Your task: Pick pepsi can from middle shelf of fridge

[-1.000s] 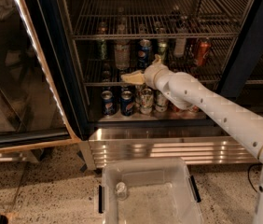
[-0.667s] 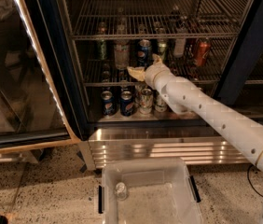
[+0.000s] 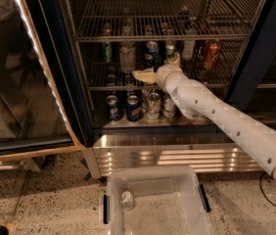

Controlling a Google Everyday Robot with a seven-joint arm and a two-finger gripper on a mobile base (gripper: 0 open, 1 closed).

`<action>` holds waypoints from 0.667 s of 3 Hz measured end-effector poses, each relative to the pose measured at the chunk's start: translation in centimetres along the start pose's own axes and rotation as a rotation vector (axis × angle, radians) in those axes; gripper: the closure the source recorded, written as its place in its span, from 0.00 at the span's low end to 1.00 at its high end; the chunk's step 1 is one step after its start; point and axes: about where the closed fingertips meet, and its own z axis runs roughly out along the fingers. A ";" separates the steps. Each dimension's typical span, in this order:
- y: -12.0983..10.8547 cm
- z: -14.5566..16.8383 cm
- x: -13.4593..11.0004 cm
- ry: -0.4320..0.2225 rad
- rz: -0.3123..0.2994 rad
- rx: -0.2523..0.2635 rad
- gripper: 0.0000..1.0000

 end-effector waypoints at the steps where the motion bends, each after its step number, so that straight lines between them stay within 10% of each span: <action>1: 0.2 0.4 0.3 -0.012 0.006 0.013 0.00; 2: 0.3 1.5 0.8 -0.047 0.027 0.066 0.00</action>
Offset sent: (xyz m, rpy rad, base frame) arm 0.0270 0.0090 -0.0186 0.0947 -0.0969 -0.1349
